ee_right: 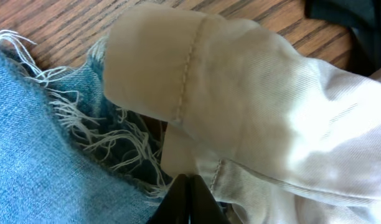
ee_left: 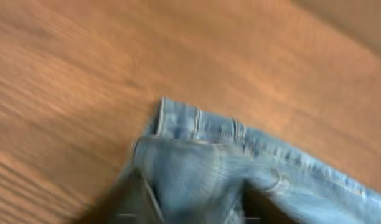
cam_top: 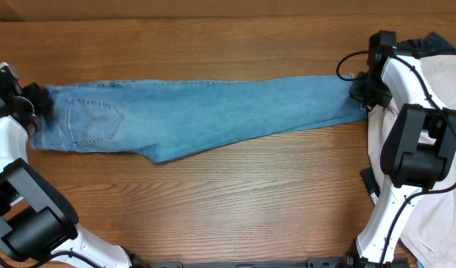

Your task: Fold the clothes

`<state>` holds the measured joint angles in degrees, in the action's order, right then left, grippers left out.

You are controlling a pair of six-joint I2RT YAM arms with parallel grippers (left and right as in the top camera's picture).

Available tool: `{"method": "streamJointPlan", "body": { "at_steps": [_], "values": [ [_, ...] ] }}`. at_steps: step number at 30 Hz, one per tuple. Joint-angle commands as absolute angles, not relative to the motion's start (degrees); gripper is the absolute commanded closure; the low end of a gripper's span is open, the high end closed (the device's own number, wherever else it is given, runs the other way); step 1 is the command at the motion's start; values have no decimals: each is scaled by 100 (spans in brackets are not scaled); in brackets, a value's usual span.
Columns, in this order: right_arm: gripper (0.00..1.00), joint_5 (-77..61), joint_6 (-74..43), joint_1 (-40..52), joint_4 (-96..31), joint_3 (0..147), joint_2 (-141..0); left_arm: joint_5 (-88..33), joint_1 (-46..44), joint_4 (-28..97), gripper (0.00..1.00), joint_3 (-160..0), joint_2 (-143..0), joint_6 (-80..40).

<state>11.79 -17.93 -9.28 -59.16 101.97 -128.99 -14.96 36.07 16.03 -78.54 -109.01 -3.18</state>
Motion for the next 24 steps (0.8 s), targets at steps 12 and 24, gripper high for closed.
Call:
{"method": "streamJointPlan", "body": {
  "at_steps": [12,24],
  "values": [
    [96,1278,-1782,-965,-5909,10195,-12899,-1900,3472,3793,5,-8086,-10888,-565],
    [95,1275,-1782,-965,-5975,10195,-12899,-1968,3024,3787,53,-7144,-10864,-578]
  ]
}}
